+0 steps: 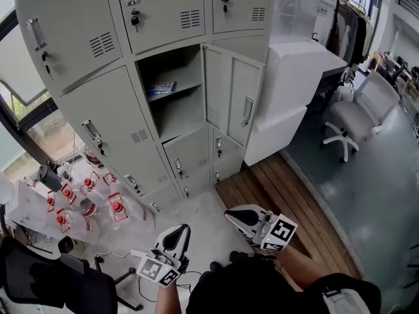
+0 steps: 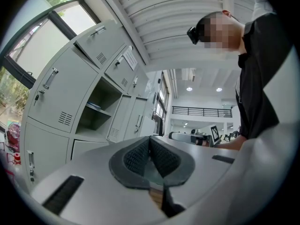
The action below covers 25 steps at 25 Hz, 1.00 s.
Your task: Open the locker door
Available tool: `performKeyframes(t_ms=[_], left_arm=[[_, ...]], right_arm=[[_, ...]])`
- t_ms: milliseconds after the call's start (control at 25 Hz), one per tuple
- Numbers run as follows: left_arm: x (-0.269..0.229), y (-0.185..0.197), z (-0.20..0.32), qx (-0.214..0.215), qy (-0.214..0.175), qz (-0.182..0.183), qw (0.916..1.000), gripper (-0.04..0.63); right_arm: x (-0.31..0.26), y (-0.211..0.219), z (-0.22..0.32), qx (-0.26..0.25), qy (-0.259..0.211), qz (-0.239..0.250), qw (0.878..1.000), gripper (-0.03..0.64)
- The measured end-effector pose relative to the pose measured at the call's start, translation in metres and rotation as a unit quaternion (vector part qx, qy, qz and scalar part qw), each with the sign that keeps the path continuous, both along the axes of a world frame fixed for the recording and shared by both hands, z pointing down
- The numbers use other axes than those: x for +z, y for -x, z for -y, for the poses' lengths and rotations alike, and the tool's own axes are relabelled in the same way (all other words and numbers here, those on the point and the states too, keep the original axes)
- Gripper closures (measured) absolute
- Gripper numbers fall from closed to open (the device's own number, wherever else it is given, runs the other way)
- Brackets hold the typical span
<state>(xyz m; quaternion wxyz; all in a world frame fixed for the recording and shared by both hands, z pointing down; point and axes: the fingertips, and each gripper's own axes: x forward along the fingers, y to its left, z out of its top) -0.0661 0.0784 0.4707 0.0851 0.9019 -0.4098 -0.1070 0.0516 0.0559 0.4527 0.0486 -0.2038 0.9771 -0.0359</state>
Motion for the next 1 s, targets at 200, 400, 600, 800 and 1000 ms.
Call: performKeyframes(t_ms=[200,400,600,800,1000], left_arm=[[0.005,-0.005,-0.001,0.009,0.000,0.005,0.9999,0.580],[0.016,-0.013,-0.001,0.021,0.009,0.007,0.9997,0.580],[0.016,-0.023,0.005,0.030,0.017,0.008,0.9994,0.580],[0.018,-0.025,0.010,0.030,0.023,0.012,0.9992,0.580],[0.020,-0.021,0.009,0.033,0.030,0.015,0.9989,0.580]], right_arm=[[0.013,-0.006,0.002,0.011,0.009,-0.005,1.000,0.606],[0.018,-0.016,0.002,0.025,0.013,0.000,1.000,0.606],[0.020,-0.022,0.002,0.034,0.015,-0.003,0.999,0.606],[0.018,-0.024,0.006,0.037,0.011,-0.004,0.999,0.606],[0.013,-0.024,0.008,0.040,0.008,0.001,0.999,0.606]])
